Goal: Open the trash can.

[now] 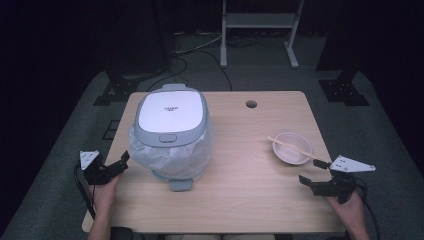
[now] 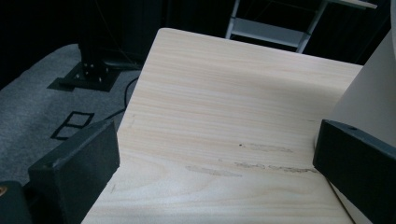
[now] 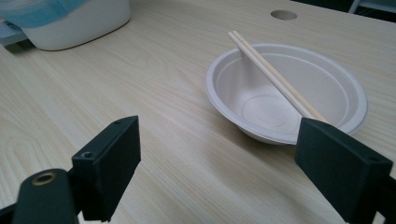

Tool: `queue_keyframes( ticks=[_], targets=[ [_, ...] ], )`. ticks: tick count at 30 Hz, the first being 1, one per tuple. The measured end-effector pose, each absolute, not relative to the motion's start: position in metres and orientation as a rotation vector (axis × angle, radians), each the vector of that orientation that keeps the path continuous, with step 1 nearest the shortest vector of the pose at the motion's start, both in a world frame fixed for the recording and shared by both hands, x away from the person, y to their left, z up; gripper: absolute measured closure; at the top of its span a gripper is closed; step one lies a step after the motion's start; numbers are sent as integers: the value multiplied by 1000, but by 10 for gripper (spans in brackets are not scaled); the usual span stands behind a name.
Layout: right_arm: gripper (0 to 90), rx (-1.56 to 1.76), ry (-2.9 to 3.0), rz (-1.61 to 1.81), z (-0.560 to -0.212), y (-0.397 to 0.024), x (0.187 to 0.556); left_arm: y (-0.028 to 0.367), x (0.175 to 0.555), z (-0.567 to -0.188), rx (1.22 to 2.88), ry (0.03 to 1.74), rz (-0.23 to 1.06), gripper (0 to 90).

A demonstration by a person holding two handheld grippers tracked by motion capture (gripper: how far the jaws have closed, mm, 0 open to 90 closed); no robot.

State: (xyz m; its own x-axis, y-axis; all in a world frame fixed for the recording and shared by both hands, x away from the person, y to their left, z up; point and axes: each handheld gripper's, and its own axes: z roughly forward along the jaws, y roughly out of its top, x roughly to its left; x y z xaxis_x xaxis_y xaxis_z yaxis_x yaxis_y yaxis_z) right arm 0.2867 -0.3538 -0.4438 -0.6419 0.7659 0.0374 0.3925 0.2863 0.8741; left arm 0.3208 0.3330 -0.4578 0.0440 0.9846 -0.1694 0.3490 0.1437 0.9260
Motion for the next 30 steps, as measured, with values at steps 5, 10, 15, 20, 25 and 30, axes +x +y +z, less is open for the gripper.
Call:
queue_keyframes(
  ticks=[5,10,15,20,25,30],
  targets=[
    [132,1057,2170,1318,-445,-354,289,330,327,-455,1374,1470,875,0],
    [132,1048,2177,1299,-445,-352,289,326,331,-454,1384,1444,893,0],
    [132,1056,2171,1307,-445,-353,289,324,338,-453,1381,1424,877,0],
    [132,1051,2170,1304,-444,-352,288,322,344,-451,1392,1420,875,0],
    [131,1056,2165,1298,-444,-352,287,317,353,-448,1394,1418,878,0],
    [132,1052,2158,1298,-443,-352,286,312,356,-448,1411,1406,886,0]
  ],
)
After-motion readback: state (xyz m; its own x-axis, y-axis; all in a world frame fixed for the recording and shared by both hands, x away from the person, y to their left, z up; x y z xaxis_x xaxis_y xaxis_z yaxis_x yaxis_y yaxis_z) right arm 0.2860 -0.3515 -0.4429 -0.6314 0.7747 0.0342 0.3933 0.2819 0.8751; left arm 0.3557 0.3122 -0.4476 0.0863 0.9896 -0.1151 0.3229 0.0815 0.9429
